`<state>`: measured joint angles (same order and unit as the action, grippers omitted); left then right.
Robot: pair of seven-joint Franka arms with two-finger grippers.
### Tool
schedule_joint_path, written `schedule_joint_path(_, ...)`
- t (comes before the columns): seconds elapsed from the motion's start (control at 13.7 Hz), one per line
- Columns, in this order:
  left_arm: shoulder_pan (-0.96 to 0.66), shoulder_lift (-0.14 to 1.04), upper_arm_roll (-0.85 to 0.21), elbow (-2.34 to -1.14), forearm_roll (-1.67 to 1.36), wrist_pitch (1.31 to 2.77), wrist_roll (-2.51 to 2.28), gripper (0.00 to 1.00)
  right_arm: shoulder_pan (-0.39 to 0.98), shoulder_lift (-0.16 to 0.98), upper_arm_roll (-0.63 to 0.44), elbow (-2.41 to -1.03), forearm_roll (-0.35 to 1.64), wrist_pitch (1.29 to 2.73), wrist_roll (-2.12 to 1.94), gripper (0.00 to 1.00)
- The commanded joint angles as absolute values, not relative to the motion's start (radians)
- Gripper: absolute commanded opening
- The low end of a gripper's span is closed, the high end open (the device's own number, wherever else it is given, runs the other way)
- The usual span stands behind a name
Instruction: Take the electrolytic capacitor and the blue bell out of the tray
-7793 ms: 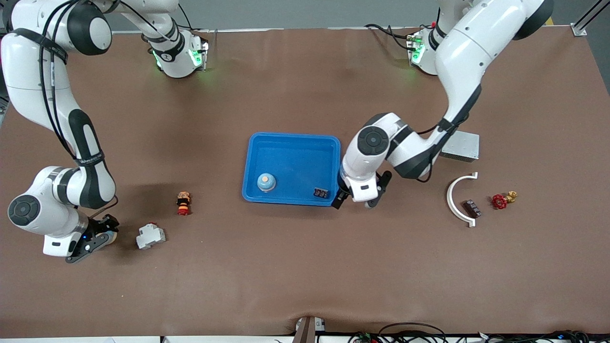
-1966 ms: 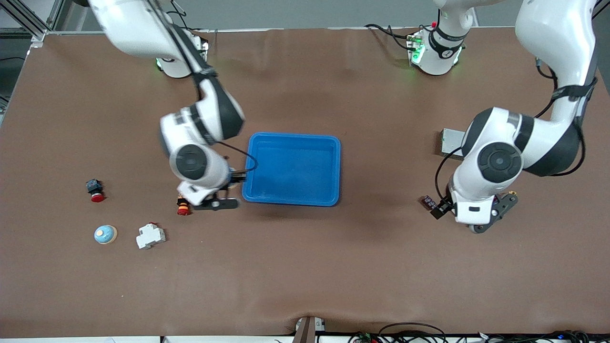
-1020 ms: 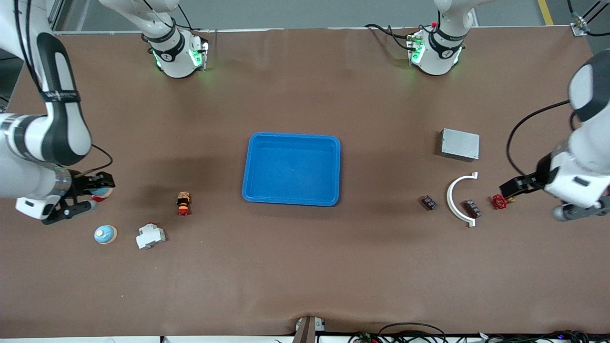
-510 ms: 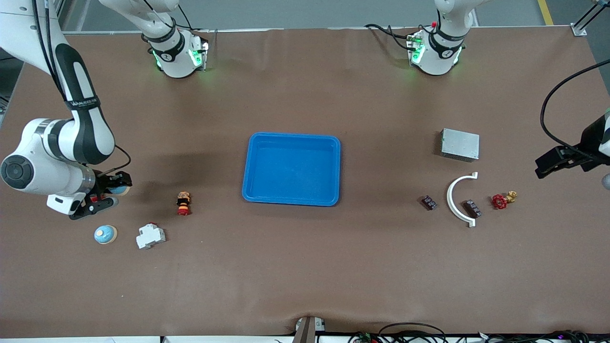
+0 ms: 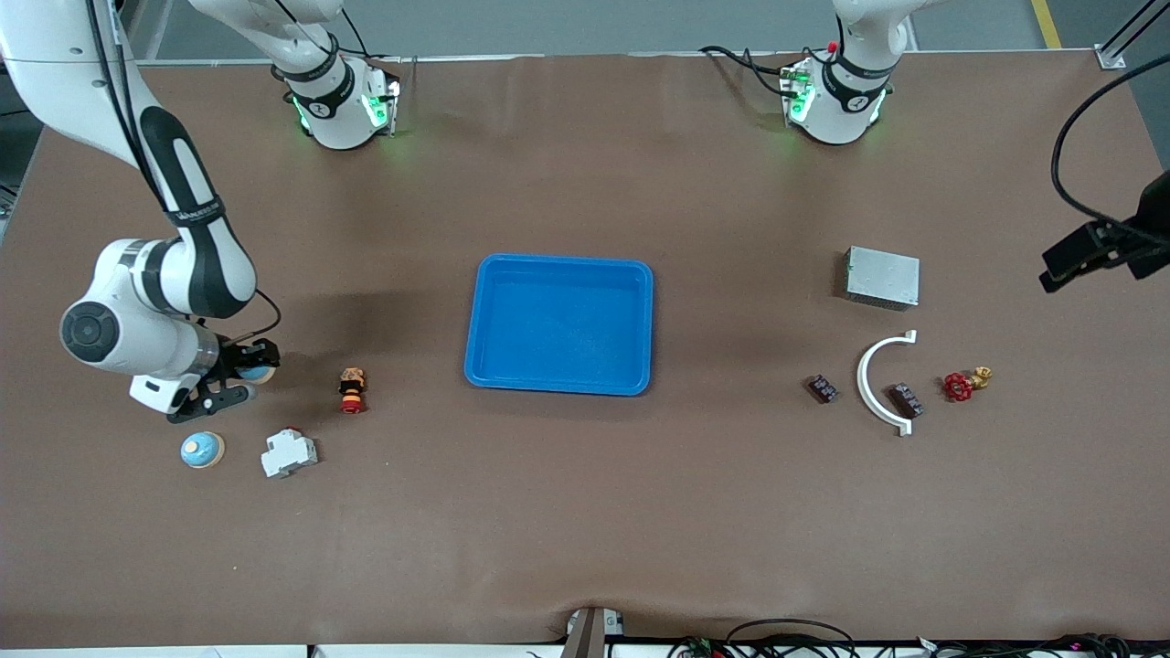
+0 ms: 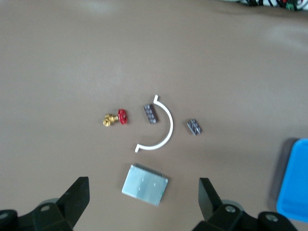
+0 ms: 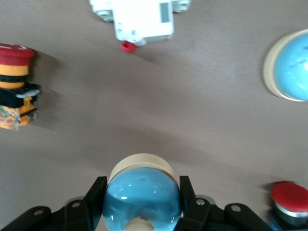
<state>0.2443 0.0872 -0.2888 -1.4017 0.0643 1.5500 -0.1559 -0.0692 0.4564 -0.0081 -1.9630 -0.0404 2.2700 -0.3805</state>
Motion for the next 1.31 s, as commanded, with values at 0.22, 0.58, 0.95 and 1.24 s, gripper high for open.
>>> schedule_joint_path(0.22,0.057,-0.027,-0.063,-1.528,-0.015,1.526,-0.037,1.00,-0.067,0.486,-0.008,-1.991,-0.040,2.349,-0.357,0.31)
schedule_joint_path(0.58,0.041,-0.046,-0.080,-1.546,-0.002,1.545,-0.040,1.00,-0.066,0.518,-0.009,-1.990,-0.040,2.379,-0.359,0.31)
schedule_joint_path(0.95,0.044,-0.052,-0.117,-1.532,-0.005,1.516,-0.058,1.00,-0.060,0.523,-0.009,-1.988,-0.041,2.385,-0.359,0.33)
schedule_joint_path(1.24,0.043,-0.060,-0.126,-1.536,0.000,1.463,-0.101,1.00,-0.060,0.529,-0.009,-1.985,-0.051,2.396,-0.360,0.33)
